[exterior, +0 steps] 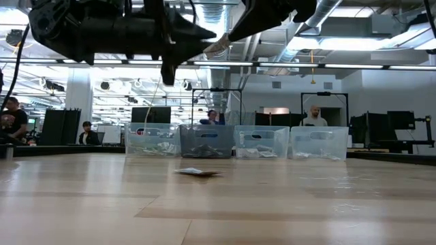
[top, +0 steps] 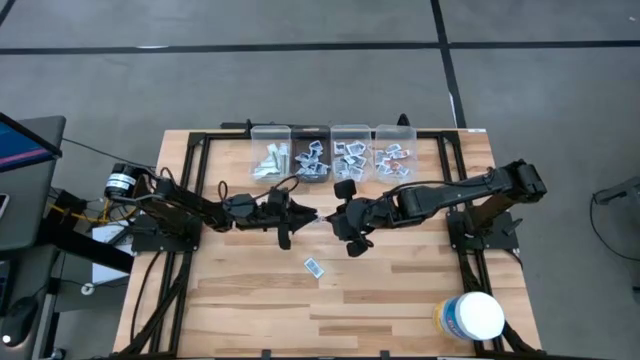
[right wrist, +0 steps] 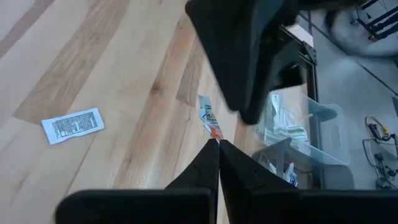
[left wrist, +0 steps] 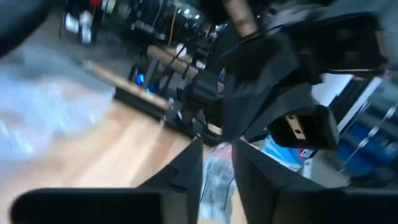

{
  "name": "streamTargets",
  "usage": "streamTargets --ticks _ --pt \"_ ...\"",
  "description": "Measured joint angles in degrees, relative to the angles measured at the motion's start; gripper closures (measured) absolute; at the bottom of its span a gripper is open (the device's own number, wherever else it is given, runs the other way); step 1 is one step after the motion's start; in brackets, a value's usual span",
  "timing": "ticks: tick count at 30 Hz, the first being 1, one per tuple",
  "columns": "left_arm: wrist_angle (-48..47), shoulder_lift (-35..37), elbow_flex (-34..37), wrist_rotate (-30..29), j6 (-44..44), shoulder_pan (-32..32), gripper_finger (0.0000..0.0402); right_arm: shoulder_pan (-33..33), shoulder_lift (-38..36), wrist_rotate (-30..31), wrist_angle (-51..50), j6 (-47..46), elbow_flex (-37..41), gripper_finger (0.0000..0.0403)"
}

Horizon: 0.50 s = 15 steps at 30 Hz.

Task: Pick & Place First Aid Supplies
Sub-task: Put the ointment pack into the right transparent bin

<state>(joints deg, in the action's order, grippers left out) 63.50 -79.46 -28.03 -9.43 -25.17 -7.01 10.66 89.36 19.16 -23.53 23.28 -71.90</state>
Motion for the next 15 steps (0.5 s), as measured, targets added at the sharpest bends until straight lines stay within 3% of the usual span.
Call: streamTargets --ticks 5,9,12,15 --pt "0.0 4.6 0.0 0.0 15.9 -0.8 0.0272 -1.3 0.0 1.2 -2.1 -2.4 0.0 0.0402" --pt "-0.7 8.3 0.0 0.0 26.5 -3.2 0.0251 -4.5 0.0 10.7 -10.8 -11.8 0.0 0.0403" --pt "-2.4 9.2 0.0 0.1 28.0 -4.3 0.0246 -7.8 0.0 20.0 -20.6 -20.9 0.0 0.0403" --pt "-4.4 9.1 0.0 0.0 25.5 -5.0 0.0246 -11.7 0.0 24.6 -30.7 -29.1 0.0 0.0403"
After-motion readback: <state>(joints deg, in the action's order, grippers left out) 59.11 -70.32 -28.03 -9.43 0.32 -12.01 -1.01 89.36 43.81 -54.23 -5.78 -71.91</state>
